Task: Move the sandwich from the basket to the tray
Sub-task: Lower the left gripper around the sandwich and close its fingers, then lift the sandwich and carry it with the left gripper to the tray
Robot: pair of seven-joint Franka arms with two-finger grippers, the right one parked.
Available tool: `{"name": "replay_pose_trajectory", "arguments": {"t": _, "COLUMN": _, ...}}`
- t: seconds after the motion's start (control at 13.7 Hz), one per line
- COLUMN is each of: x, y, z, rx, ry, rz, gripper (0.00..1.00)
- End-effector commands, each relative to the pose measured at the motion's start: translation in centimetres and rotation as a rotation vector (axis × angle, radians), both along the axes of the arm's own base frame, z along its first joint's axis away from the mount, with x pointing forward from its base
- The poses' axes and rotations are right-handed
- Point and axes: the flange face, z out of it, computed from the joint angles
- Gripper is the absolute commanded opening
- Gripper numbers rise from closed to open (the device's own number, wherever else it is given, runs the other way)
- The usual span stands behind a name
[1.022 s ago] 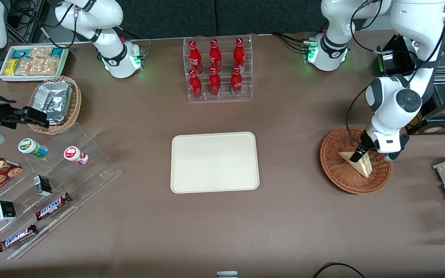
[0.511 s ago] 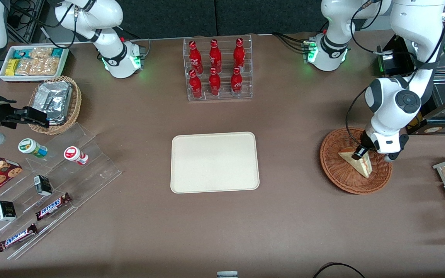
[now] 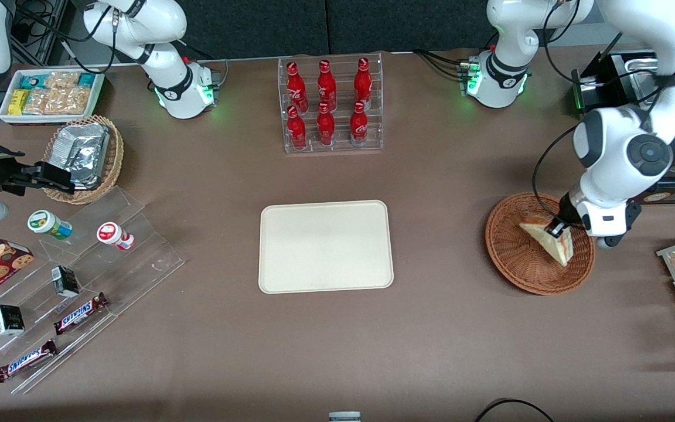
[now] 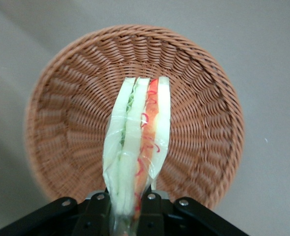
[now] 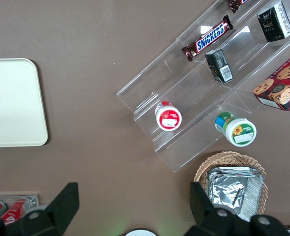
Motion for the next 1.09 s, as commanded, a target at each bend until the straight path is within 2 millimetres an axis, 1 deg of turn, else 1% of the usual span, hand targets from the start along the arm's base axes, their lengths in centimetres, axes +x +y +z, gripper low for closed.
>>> {"name": "replay_pose_trajectory", "arguments": {"t": 0.0, "x": 0.9, "y": -4.4, "z": 5.1, "rx": 0.054, "ry": 0.022, "rz": -0.087, "gripper": 0.21}}
{"name": "replay_pose_trajectory", "arguments": {"t": 0.15, "x": 1.7, "y": -7.0, "z": 8.8, "rx": 0.067, "ry": 0.026, "rz": -0.125, "gripper": 0.21}}
{"name": "replay_pose_trajectory", "arguments": {"t": 0.22, "x": 1.9, "y": -9.2, "z": 10.8, "rx": 0.066, "ry": 0.02, "rz": -0.156, "gripper": 0.21}}
{"name": "replay_pose_trajectory", "arguments": {"t": 0.29, "x": 2.0, "y": -11.4, "z": 12.2, "rx": 0.058, "ry": 0.01, "rz": -0.176, "gripper": 0.21}}
{"name": "replay_pose_trajectory", "arguments": {"t": 0.36, "x": 1.8, "y": -14.2, "z": 13.1, "rx": 0.051, "ry": -0.01, "rz": -0.188, "gripper": 0.21}}
{"name": "replay_pose_trajectory", "arguments": {"t": 0.51, "x": 1.1, "y": -20.1, "z": 12.8, "rx": 0.043, "ry": -0.018, "rz": -0.259, "gripper": 0.21}}
{"name": "replay_pose_trajectory", "arguments": {"t": 0.58, "x": 0.5, "y": -23.3, "z": 12.3, "rx": 0.047, "ry": -0.019, "rz": -0.315, "gripper": 0.21}}
{"name": "replay_pose_trajectory", "arguments": {"t": 0.8, "x": -0.6, "y": -30.4, "z": 10.3, "rx": 0.042, "ry": -0.012, "rz": -0.445, "gripper": 0.21}}
{"name": "replay_pose_trajectory", "arguments": {"t": 0.95, "x": -1.0, "y": -34.7, "z": 8.0, "rx": 0.03, "ry": -0.014, "rz": -0.51, "gripper": 0.21}}
{"name": "replay_pose_trajectory", "arguments": {"t": 1.02, "x": -1.8, "y": -36.7, "z": 6.8, "rx": 0.024, "ry": -0.022, "rz": -0.542, "gripper": 0.21}}
